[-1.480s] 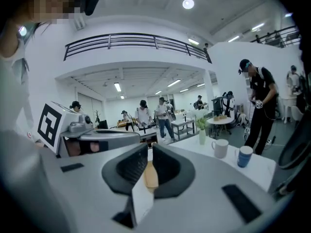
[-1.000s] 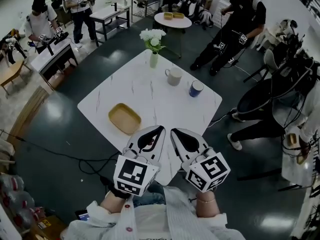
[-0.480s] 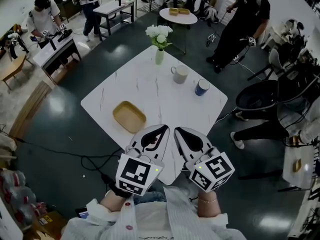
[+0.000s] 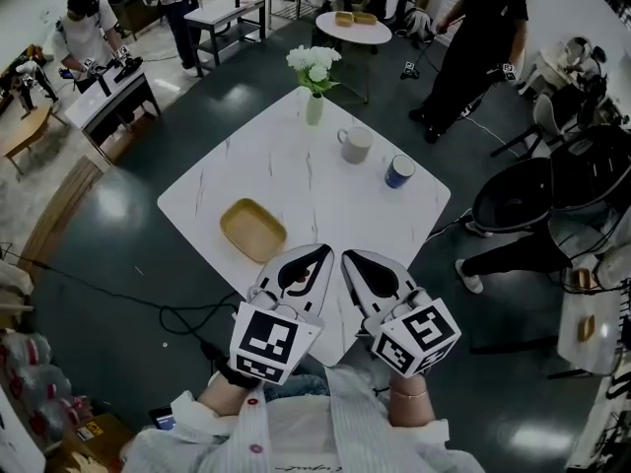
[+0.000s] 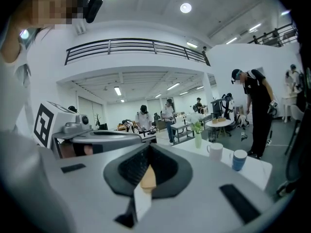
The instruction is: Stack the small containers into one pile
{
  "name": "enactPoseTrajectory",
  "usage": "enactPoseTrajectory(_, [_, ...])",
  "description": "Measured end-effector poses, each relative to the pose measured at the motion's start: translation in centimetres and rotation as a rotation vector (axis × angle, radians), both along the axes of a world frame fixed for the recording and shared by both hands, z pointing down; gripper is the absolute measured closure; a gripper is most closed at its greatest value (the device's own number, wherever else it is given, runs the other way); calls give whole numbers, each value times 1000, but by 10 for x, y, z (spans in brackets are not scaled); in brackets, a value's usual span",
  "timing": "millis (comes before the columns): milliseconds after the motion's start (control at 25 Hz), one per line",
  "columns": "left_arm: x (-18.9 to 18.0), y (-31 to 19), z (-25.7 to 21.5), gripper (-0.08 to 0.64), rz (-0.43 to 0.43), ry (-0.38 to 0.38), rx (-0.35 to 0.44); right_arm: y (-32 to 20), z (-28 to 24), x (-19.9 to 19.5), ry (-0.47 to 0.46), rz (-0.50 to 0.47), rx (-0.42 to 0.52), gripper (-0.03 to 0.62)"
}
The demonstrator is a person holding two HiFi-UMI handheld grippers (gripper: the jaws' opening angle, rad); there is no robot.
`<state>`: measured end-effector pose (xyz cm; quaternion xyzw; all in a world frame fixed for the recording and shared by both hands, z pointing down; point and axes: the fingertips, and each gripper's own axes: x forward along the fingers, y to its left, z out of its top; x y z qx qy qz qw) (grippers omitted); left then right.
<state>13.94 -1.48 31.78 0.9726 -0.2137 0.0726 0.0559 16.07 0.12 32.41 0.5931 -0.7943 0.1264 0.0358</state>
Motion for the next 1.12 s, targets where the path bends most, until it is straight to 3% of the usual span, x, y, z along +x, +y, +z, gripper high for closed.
enactPoseTrajectory(600, [7, -7, 7, 543, -13, -2, -2, -6, 4, 8, 1, -3, -8, 581])
enactPoseTrajectory(840, [6, -8, 6, 543, -3, -25, 42, -6, 2, 6, 3, -9, -7, 581])
enactPoseTrajectory(1120, [-1, -17, 4, 543, -2, 42, -40, -8, 3, 0, 8, -17, -16, 581])
